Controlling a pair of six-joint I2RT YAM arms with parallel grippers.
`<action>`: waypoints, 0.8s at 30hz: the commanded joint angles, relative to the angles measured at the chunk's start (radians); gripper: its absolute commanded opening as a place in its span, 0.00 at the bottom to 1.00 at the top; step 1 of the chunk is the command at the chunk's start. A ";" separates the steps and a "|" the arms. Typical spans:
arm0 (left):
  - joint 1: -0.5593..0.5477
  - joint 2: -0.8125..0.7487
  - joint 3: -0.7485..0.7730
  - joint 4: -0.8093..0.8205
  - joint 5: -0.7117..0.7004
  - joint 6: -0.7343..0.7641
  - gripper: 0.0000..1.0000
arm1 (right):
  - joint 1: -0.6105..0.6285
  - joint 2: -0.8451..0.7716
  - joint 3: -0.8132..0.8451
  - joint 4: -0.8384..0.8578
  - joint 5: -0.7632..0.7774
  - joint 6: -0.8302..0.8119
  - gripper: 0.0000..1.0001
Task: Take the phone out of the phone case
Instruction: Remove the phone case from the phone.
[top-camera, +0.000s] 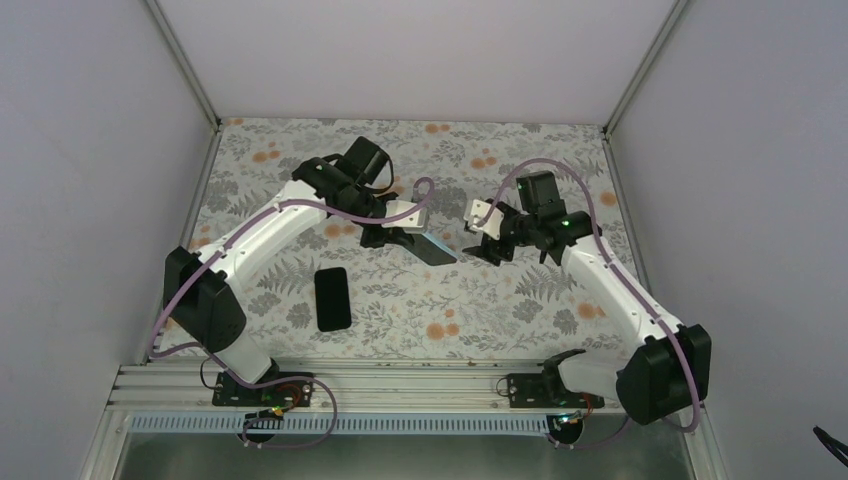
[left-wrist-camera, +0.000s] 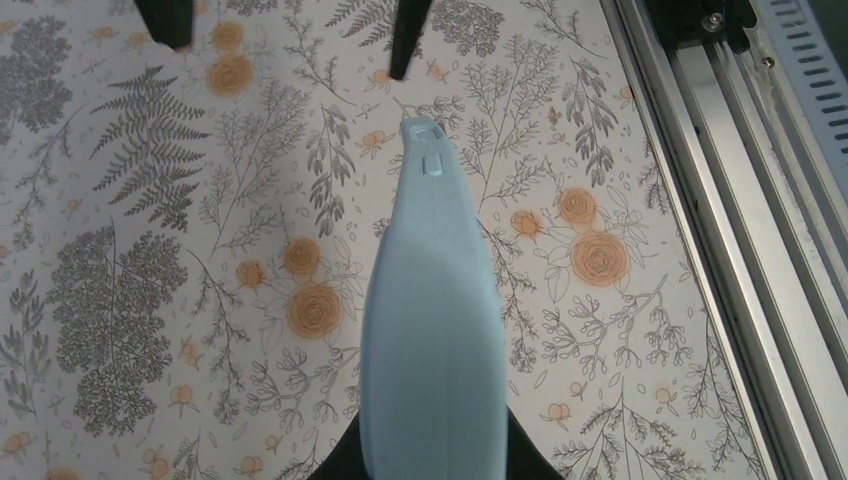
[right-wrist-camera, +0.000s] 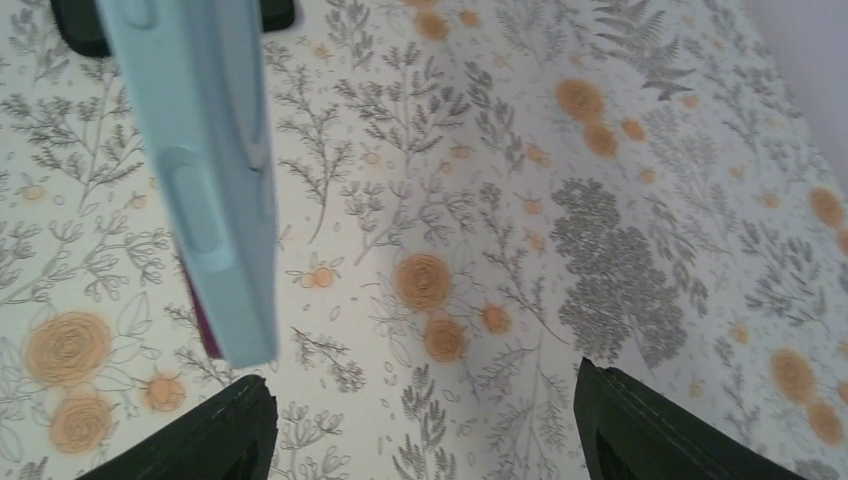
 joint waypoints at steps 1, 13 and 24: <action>0.005 0.015 0.057 0.029 0.038 0.008 0.02 | 0.041 0.010 -0.016 -0.021 -0.025 0.008 0.77; 0.004 -0.004 0.047 0.036 0.022 -0.001 0.02 | 0.052 0.041 -0.042 0.016 -0.041 0.020 0.75; 0.004 0.006 0.041 0.034 0.042 0.004 0.02 | 0.054 0.045 -0.062 0.061 -0.033 0.044 0.74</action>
